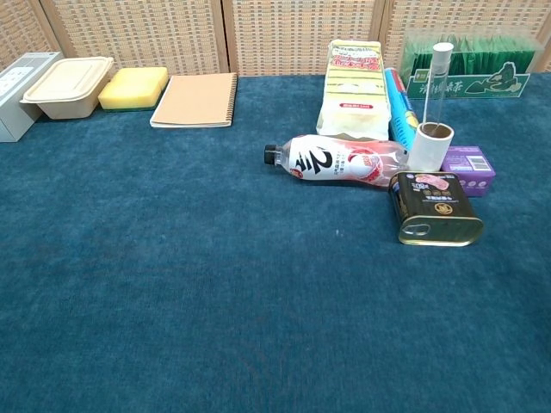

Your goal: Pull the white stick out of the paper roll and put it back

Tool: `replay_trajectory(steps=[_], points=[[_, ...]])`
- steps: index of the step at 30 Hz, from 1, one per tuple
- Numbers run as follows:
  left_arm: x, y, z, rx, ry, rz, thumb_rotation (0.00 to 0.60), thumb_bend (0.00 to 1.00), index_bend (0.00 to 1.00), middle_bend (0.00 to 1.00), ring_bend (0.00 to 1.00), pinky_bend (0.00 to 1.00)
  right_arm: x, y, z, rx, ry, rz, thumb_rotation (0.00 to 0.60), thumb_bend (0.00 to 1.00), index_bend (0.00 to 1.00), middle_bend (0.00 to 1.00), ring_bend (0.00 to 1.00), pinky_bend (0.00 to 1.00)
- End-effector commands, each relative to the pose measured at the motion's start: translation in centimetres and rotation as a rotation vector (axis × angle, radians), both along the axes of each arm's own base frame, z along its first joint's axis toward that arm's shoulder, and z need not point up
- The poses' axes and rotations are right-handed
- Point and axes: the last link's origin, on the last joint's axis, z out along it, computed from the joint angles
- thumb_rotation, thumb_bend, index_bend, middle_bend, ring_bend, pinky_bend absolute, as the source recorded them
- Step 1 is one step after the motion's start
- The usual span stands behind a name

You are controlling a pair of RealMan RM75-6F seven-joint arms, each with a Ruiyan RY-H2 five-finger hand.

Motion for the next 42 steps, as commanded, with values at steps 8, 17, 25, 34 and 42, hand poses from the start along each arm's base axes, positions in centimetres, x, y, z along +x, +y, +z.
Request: replay_trajectory(steps=[8,17,25,34,42], points=[[0.1,-0.8,-0.5,0.002,-0.021,-0.007,0.6,0.18,0.25,0.22,0.12,0.24,2.4,-2.9,-3.6,0.018,-0.151,0.023,0.116,0.27,0.22,0.21,0.25,0.4],[0.4,-1.5,-1.2,-0.016,-0.039,-0.014,0.6,0.18,0.25,0.22,0.12,0.24,4.8,-5.4,-6.2,0.046,-0.18,0.071,0.137,0.28,0.17,0.2,0.26,0.41],[0.3,-1.8,-1.3,-0.028,-0.043,0.0,0.6,0.18,0.25,0.22,0.12,0.24,6.5,-7.2,-7.2,0.045,-0.158,0.093,0.296,0.28,0.11,0.17,0.26,0.43],[0.4,-1.9,-1.4,-0.042,-0.046,0.003,0.6,0.18,0.25,0.22,0.12,0.24,8.3,-8.4,-7.9,0.065,-0.185,0.108,0.33,0.29,0.11,0.18,0.27,0.44],[0.6,-2.0,-1.5,-0.046,-0.054,0.0,0.6,0.18,0.25,0.22,0.12,0.24,9.8,-9.5,-8.5,0.069,-0.186,0.134,0.33,0.29,0.11,0.19,0.29,0.45]])
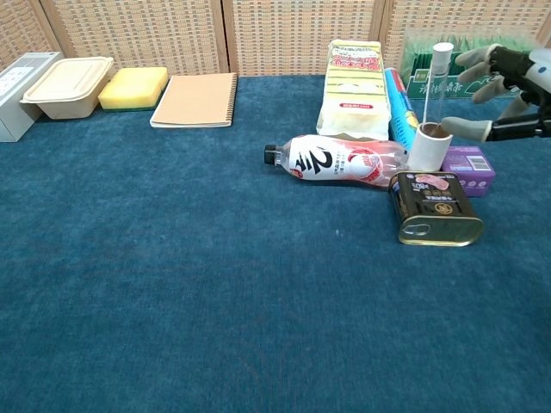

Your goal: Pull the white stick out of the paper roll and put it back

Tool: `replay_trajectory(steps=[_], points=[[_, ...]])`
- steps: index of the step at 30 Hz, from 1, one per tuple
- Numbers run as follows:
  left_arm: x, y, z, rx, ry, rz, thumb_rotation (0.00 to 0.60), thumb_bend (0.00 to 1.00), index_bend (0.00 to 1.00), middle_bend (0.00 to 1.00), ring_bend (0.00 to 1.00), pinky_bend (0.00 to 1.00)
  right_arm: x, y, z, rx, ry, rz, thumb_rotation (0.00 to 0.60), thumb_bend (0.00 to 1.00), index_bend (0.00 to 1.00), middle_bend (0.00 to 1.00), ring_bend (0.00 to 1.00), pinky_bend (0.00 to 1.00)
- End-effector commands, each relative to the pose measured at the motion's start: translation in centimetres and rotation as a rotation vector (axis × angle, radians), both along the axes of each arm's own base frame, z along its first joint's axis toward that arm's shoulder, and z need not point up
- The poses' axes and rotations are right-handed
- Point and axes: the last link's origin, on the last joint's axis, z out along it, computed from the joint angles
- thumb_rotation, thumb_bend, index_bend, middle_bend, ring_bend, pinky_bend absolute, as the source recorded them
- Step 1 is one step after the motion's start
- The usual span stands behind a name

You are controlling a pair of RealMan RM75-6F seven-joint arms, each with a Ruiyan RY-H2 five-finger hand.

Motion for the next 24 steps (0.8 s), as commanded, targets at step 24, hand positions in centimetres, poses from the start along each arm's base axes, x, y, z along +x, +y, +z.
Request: replay_trajectory(steps=[24], points=[[0.3,0.3,0.3,-0.012,0.01,0.002,0.6,0.18,0.25,0.22,0.12,0.24,0.7,-3.5,-1.6,-0.016,0.069,0.01,0.417,0.41,0.16,0.28,0.36,0.51]])
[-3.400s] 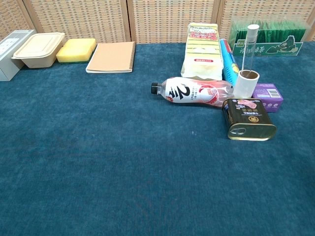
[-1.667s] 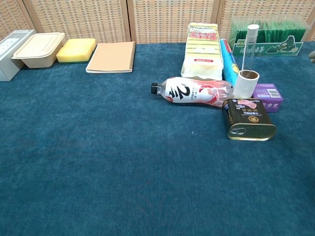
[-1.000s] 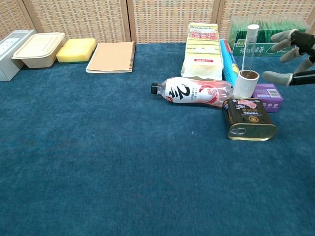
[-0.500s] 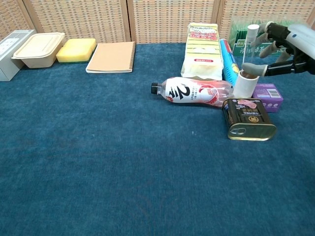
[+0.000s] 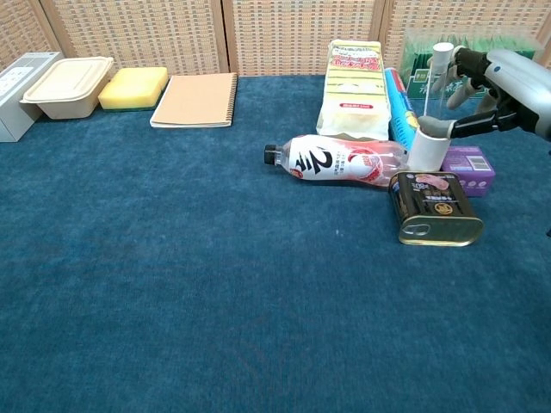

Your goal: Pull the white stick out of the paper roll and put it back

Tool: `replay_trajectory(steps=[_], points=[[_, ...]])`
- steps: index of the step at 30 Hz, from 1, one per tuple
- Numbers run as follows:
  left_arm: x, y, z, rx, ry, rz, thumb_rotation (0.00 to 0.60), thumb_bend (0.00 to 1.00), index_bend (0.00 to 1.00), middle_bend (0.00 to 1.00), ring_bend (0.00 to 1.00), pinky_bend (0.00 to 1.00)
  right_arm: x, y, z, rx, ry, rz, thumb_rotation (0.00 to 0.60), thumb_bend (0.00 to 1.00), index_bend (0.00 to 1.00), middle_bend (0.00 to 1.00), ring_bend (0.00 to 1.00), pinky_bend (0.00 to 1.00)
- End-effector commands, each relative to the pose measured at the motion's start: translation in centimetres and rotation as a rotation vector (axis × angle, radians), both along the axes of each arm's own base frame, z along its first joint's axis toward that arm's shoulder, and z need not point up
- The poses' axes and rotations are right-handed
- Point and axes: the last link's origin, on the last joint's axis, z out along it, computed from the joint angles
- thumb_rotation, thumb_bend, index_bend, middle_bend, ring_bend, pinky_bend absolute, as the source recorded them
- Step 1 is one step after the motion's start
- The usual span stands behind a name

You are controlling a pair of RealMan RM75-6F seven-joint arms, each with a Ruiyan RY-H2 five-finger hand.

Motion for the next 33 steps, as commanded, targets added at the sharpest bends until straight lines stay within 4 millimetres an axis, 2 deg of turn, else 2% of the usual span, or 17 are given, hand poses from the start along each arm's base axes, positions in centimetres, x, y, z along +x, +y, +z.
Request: replay_trajectory(steps=[1,11,23,27,33], points=[[0.0,0.1,0.0,-0.002,0.001,0.0,0.6,0.18,0.25,0.22,0.12,0.24,0.0,-0.3,0.1,-0.012,-0.003,0.004,0.422,0.41,0.17,0.29,0.37,0.52],[0.1,0.1,-0.1,-0.007,0.007,0.0,0.6,0.18,0.25,0.22,0.12,0.24,-0.5,-0.7,0.7,-0.04,0.027,0.01,0.444,0.43,0.21,0.33,0.39,0.53],[0.1,0.0,-0.1,-0.017,0.005,0.0,0.6,0.18,0.25,0.22,0.12,0.24,-0.1,-0.3,-0.1,-0.029,0.025,0.012,0.473,0.43,0.26,0.37,0.43,0.56],[0.0,0.0,-0.1,-0.019,0.004,0.006,0.6,0.18,0.25,0.22,0.12,0.24,-0.1,-0.3,-0.3,-0.029,0.022,0.006,0.511,0.43,0.28,0.39,0.46,0.57],[0.0,0.0,-0.1,-0.022,0.002,0.006,0.6,0.18,0.25,0.22,0.12,0.25,0.0,-0.4,-0.6,-0.033,0.025,0.006,0.526,0.44,0.3,0.42,0.49,0.59]])
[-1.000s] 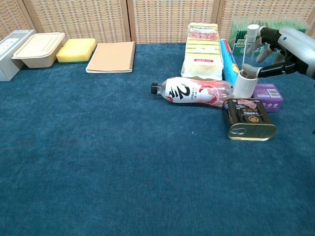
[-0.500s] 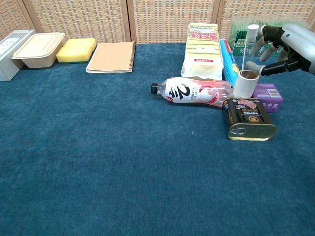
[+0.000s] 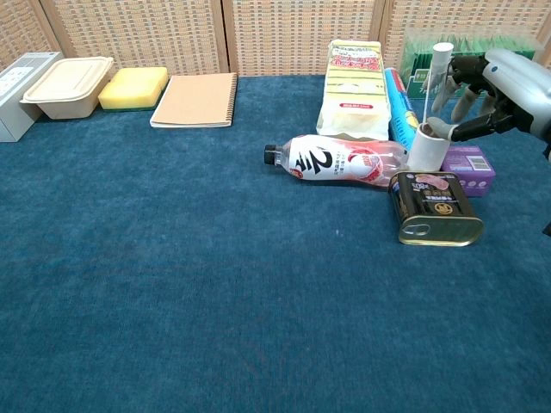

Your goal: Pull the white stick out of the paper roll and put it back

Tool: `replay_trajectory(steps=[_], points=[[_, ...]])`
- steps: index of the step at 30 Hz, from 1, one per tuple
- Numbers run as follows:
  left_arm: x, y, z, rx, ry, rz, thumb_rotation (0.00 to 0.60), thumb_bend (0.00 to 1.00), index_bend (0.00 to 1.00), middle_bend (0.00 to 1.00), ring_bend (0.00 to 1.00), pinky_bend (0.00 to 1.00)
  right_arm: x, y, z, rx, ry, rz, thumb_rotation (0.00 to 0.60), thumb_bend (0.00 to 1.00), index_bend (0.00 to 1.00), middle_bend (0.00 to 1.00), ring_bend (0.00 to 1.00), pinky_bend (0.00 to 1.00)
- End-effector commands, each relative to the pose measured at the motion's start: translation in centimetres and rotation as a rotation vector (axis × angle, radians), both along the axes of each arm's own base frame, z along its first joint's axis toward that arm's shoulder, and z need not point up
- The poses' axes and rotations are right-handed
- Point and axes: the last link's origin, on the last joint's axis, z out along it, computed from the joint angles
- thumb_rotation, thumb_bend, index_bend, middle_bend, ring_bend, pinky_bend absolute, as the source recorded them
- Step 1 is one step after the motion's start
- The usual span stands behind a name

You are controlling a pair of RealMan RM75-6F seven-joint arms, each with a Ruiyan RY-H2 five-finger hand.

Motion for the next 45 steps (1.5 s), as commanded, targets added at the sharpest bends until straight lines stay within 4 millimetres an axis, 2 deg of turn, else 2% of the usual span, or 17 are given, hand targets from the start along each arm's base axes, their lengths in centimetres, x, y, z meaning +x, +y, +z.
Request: replay_trajectory(steps=[1,6,9,11,23,45], points=[[0.0,0.01,0.01,0.0,0.0,0.0,0.6,0.18,0.25,0.22,0.12,0.25,0.11,-0.05,-0.09,-0.001,0.0,0.002,0.527,0.44,0.3,0.42,0.49,0.59],[0.02,0.04,-0.02,-0.002,-0.001,0.001,0.6,0.18,0.25,0.22,0.12,0.24,0.35,-0.19,-0.26,-0.006,0.0,0.007,0.547,0.44,0.32,0.44,0.52,0.6],[0.0,0.04,-0.02,-0.003,0.0,0.003,0.6,0.18,0.25,0.22,0.12,0.24,0.35,-0.25,-0.33,-0.009,0.002,0.006,0.592,0.44,0.34,0.46,0.54,0.61],[-0.06,0.02,-0.06,-0.007,0.001,0.006,0.6,0.18,0.25,0.22,0.12,0.24,0.33,-0.28,-0.4,-0.011,0.006,0.007,0.6,0.44,0.36,0.47,0.54,0.61],[-0.23,0.01,-0.06,-0.02,0.001,0.019,0.6,0.18,0.25,0.22,0.12,0.24,0.1,-0.44,-0.56,-0.022,0.012,-0.001,0.6,0.44,0.41,0.51,0.59,0.63],[-0.53,-0.08,0.1,-0.016,0.0,0.031,0.6,0.18,0.25,0.22,0.12,0.24,0.08,-0.23,-0.94,-0.015,0.007,-0.007,0.6,0.44,0.42,0.53,0.61,0.64]])
